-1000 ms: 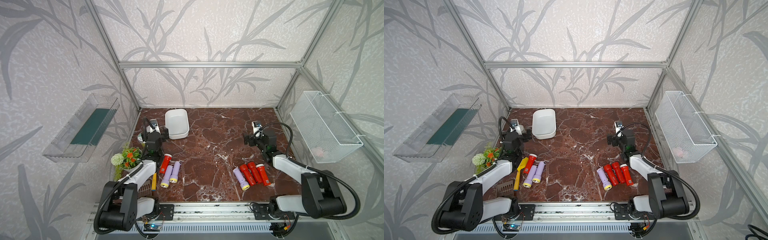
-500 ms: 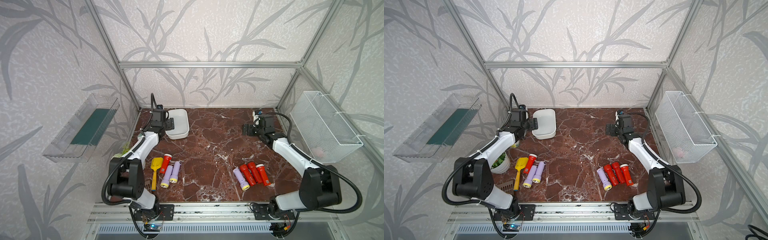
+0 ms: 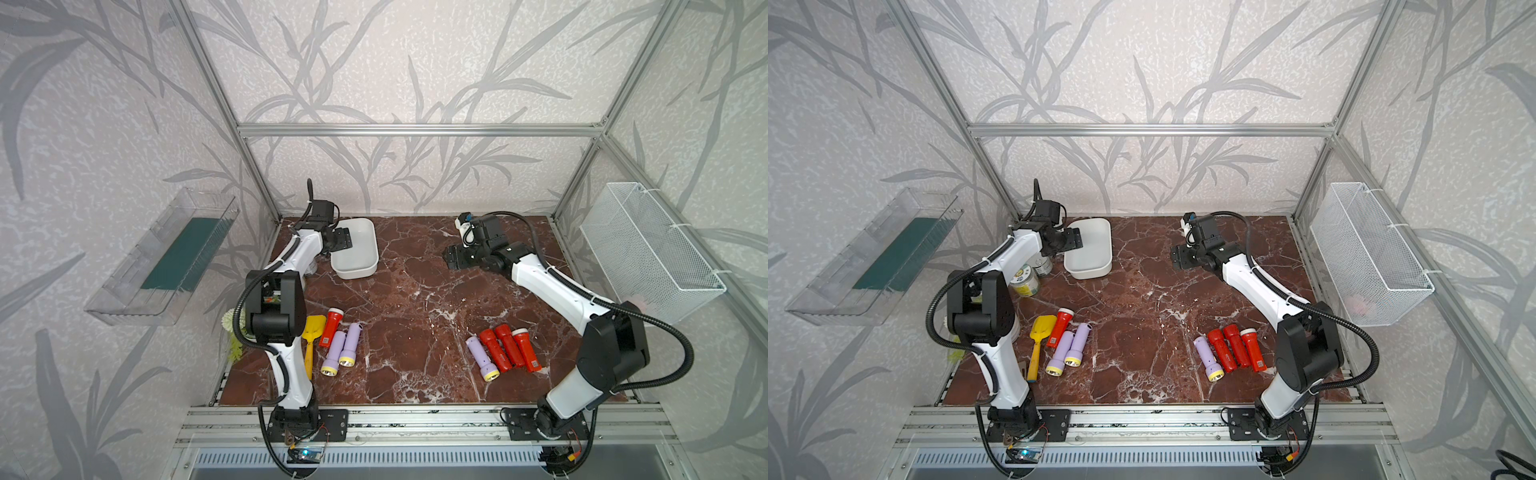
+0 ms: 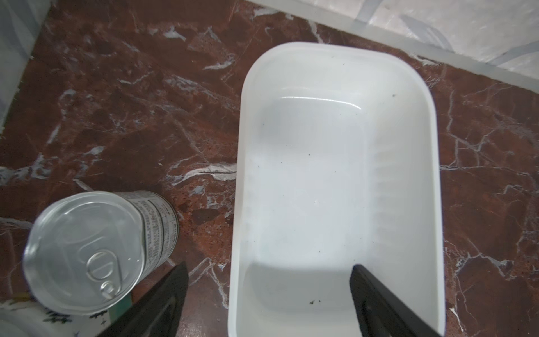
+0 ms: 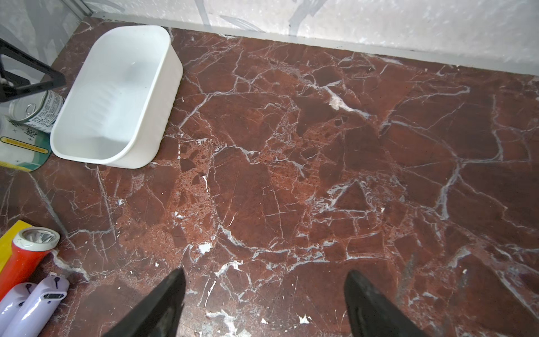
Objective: Put the flashlights into the storage boxes
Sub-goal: Move the storage box to the center of the board.
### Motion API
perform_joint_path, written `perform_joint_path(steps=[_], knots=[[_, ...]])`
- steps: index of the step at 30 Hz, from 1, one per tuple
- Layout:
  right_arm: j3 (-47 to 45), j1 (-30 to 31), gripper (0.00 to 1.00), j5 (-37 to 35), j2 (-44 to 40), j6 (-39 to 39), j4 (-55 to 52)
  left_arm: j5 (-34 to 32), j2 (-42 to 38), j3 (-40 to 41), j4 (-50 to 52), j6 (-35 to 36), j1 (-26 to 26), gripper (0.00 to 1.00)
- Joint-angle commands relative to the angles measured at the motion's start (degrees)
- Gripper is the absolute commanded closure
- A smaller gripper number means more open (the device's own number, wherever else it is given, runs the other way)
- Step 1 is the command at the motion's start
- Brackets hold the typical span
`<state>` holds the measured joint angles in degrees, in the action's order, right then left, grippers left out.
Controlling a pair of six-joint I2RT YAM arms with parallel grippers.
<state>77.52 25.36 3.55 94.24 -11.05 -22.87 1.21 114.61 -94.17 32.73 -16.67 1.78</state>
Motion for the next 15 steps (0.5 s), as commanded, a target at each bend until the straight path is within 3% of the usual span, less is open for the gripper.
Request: perform_joint_path(steps=[1,7,10,14,15], knots=[[1.14,0.75,0.11,1.4,-0.15,-0.05,-3.09,0.97,2.91,-3.71,8.68,-1.58,-0.52,0.11],[2.82,0.83,0.11,3.81,0.64,1.29,-3.16,3.06,6.74,-8.29,10.21,-2.78,-0.85,0.11],[3.23,0.83,0.11,4.94,1.11,1.21,-3.13,3.22,10.03,-12.51,12.93,-3.85,-0.92,0.18],[2.75,0.82,0.11,5.78,1.5,1.19,-3.1,4.39,14.01,-16.96,15.61,-4.28,-0.83,0.38],[2.45,0.78,0.12,5.52,1.42,1.2,-3.16,4.4,14.56,-17.58,15.95,-4.59,-0.86,0.51]])
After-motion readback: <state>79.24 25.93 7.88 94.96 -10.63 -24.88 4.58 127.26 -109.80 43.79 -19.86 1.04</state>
